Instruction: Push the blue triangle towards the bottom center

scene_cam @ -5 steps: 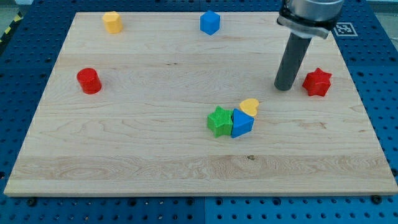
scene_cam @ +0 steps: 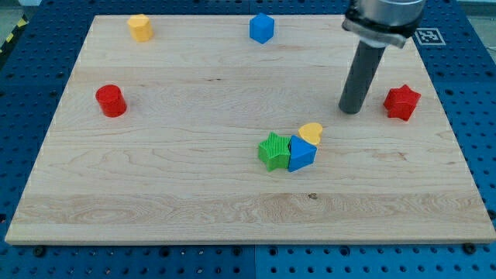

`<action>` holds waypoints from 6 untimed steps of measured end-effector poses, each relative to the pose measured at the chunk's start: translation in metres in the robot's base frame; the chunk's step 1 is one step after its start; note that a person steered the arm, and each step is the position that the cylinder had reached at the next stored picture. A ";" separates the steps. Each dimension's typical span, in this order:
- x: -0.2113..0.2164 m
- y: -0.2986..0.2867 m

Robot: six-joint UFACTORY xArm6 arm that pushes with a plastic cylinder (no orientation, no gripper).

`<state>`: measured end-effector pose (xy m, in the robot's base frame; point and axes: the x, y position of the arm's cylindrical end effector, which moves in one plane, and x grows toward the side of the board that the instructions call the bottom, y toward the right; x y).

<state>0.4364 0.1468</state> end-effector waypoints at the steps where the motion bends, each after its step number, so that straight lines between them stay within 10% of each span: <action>1: 0.033 0.000; 6: 0.065 -0.064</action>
<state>0.5015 0.0830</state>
